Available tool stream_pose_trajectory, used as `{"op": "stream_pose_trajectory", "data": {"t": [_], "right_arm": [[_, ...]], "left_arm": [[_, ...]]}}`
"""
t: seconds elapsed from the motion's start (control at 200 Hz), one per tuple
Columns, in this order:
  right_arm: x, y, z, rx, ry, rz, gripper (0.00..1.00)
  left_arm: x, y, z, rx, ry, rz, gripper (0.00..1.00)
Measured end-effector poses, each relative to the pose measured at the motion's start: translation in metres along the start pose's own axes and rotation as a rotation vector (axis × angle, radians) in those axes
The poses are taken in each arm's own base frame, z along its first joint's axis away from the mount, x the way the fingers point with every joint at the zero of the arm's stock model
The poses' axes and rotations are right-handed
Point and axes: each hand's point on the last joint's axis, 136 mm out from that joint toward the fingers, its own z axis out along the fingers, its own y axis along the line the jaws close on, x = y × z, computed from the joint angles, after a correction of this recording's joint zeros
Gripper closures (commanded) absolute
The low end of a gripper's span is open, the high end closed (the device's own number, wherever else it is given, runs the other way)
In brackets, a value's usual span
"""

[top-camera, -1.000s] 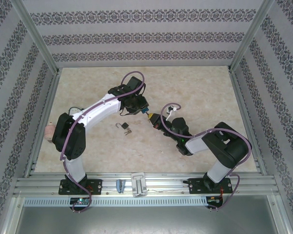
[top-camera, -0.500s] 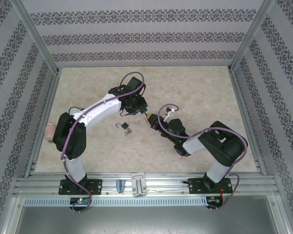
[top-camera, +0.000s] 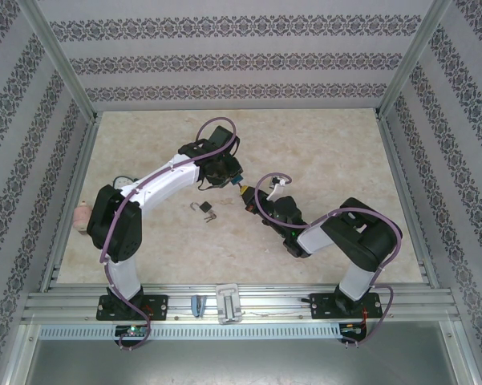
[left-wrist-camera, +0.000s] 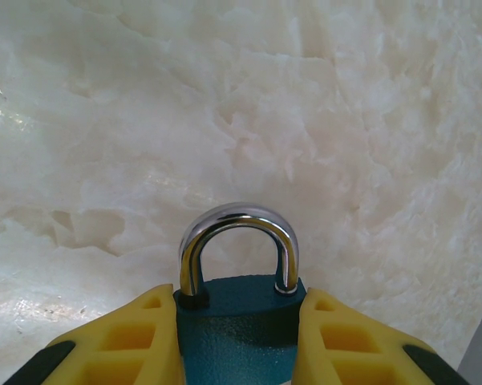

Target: Unlock with the key

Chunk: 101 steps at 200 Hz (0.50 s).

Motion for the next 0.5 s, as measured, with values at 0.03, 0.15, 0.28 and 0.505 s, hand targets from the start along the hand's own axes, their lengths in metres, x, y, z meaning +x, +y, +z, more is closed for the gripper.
{"op": "stream_pose_trajectory", "data": {"t": [0.03,0.15,0.28,0.505], "right_arm": [[0.000,0.000,0.000,0.001,-0.001,-0.008,1.00],[-0.001,0.000,0.000,0.003,-0.004,-0.037,1.00],[-0.004,-0.001,0.000,0.004,-0.010,-0.057,1.00],[-0.014,-0.002,-0.001,-0.006,-0.013,-0.056,1.00]], "left_arm": [[0.000,-0.001,0.000,0.003,0.000,-0.002,0.72],[0.000,-0.003,0.001,0.015,0.002,-0.006,0.72],[0.000,-0.004,0.001,0.022,0.007,-0.007,0.72],[-0.002,-0.010,0.000,0.047,0.008,-0.007,0.72]]}}
